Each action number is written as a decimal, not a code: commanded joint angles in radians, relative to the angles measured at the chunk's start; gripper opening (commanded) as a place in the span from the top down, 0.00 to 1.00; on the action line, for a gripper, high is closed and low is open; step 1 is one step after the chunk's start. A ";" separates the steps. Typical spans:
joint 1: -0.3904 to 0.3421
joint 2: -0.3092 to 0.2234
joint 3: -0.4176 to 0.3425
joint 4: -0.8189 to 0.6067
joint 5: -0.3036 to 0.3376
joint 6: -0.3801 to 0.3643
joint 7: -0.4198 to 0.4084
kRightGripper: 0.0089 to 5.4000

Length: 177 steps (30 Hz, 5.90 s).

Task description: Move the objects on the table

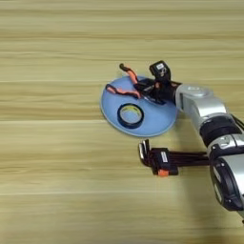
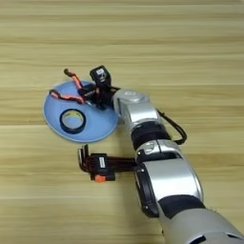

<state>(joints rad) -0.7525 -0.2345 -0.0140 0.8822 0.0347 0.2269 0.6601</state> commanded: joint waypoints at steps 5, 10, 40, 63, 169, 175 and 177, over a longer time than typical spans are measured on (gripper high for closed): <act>-0.071 -0.023 -0.031 -0.130 0.036 0.002 -0.016 0.81; -0.068 -0.025 -0.039 -0.181 0.043 0.023 -0.016 0.81; -0.136 -0.374 -0.187 0.161 0.035 -0.099 -0.066 0.81; -0.127 -0.374 -0.164 0.348 -0.018 -0.162 -0.094 0.81; 0.262 -0.206 0.191 -0.593 0.036 0.020 0.318 0.00; 0.260 -0.201 0.201 -0.573 0.019 0.018 0.316 0.00; 0.259 -0.201 0.204 -0.567 0.015 0.017 0.315 0.00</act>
<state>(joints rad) -0.4324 -0.4173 0.2053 0.3354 0.0540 0.2716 0.9965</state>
